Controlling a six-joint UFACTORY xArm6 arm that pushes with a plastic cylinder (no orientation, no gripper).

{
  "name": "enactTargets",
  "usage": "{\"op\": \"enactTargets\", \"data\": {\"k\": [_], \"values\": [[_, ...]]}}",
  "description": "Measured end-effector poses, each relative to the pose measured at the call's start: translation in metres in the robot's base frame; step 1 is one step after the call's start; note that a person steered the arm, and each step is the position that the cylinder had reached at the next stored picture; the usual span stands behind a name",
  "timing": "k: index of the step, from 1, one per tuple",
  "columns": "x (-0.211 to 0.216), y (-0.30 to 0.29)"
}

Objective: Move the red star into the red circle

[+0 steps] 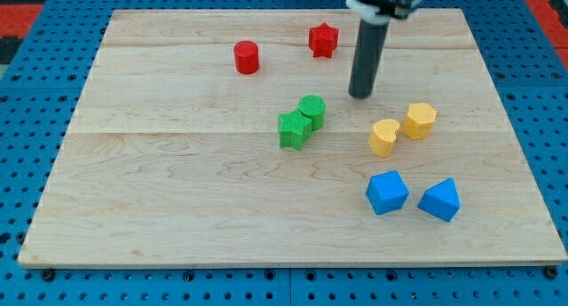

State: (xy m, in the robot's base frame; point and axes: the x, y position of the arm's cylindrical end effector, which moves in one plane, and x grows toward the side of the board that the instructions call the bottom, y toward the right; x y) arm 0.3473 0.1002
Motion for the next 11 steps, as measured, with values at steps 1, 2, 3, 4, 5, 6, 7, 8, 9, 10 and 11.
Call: {"op": "enactTargets", "data": {"k": [1, 2, 3, 4, 5, 6, 7, 8, 9, 10, 11], "values": [[-0.066, -0.013], [-0.131, 0.032], [-0.123, 0.009], [-0.057, 0.009], [-0.060, -0.031], [-0.071, 0.053], [-0.085, 0.007], [-0.087, -0.063], [-0.086, -0.066], [-0.077, -0.084], [-0.077, -0.113]]}}
